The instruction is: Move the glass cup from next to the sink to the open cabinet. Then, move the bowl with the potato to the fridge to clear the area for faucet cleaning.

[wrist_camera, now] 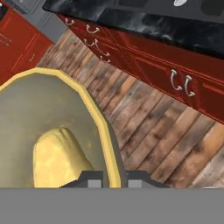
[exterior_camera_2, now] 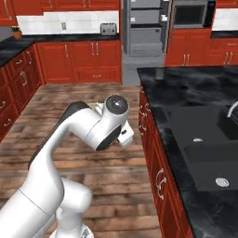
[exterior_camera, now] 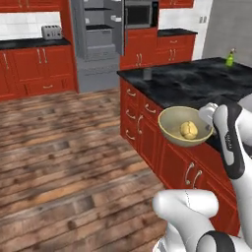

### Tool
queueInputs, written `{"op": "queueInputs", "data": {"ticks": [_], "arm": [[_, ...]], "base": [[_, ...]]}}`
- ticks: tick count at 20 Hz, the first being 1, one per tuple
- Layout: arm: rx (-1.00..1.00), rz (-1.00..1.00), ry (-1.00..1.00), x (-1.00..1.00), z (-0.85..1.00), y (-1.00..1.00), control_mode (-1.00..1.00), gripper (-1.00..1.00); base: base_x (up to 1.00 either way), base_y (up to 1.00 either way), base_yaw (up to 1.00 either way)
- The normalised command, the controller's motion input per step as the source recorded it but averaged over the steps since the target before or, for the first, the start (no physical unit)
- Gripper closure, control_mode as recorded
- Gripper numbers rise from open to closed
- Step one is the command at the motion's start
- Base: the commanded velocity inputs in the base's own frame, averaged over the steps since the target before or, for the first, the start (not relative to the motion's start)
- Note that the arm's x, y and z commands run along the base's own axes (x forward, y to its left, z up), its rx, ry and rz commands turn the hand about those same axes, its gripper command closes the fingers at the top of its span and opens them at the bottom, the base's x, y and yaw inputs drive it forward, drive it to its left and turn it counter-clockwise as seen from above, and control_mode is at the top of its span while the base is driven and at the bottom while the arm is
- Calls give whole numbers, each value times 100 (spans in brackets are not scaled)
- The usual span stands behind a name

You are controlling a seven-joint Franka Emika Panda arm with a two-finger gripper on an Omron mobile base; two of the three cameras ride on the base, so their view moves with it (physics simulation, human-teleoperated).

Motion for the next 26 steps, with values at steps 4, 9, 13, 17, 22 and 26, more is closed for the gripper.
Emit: {"op": "queueInputs", "data": {"ticks": [4, 9, 13, 17, 22, 26], "arm": [[0, 0, 0, 0, 0, 0, 100, 100], [0, 0, 0, 0, 0, 0, 100, 100], [0, 0, 0, 0, 0, 0, 100, 100], [0, 0, 0, 0, 0, 0, 100, 100], [0, 0, 0, 0, 0, 0, 100, 100], [0, 0, 0, 0, 0, 0, 100, 100]], "base": [[100, 54, 38], [100, 25, 24], [100, 2, 6], [100, 0, 0], [100, 0, 0], [100, 2, 0]]}}
